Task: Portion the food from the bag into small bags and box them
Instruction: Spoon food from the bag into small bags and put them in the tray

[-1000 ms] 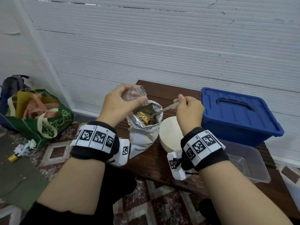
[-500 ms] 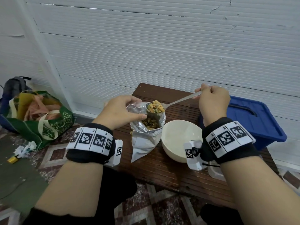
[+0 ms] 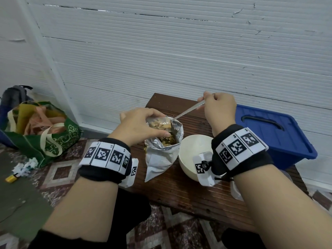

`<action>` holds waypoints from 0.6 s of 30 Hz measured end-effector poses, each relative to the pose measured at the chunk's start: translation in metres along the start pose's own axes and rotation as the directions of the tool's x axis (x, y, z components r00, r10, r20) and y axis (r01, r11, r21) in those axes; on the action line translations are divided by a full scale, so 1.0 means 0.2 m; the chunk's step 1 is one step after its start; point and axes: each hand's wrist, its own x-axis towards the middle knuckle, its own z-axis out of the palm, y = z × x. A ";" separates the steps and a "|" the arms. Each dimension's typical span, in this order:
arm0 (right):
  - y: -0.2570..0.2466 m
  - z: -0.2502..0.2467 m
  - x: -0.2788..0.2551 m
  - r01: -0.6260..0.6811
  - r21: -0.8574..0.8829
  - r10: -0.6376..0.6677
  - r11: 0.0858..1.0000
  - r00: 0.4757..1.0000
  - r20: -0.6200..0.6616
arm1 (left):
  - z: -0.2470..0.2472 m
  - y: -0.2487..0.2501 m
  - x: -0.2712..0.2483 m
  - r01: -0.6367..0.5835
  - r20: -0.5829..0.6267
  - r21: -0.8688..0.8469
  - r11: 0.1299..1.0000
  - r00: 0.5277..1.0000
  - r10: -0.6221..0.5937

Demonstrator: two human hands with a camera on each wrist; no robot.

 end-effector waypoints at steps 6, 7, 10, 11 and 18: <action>-0.02 0.05 -0.04 0.163 0.084 -0.169 0.983 0.983 0.070 | 0.03 0.05 -0.01 -0.046 -0.033 -0.054 0.997 0.998 0.044; -0.03 0.05 -0.05 0.205 0.121 -0.215 0.971 0.974 0.075 | 0.03 0.04 -0.01 -0.043 -0.048 -0.092 0.995 0.998 0.039; -0.04 0.03 -0.07 0.323 0.222 -0.343 0.920 0.938 0.055 | 0.03 -0.01 0.00 -0.026 -0.100 -0.203 0.979 0.995 0.006; -0.04 0.02 -0.07 0.355 0.243 -0.374 0.903 0.927 0.037 | 0.02 -0.01 0.00 -0.018 -0.114 -0.229 0.973 0.993 -0.008; -0.03 -0.07 -0.05 0.427 0.304 -0.351 0.851 0.895 -0.275 | -0.03 -0.03 -0.01 0.004 -0.150 -0.309 0.951 0.987 -0.053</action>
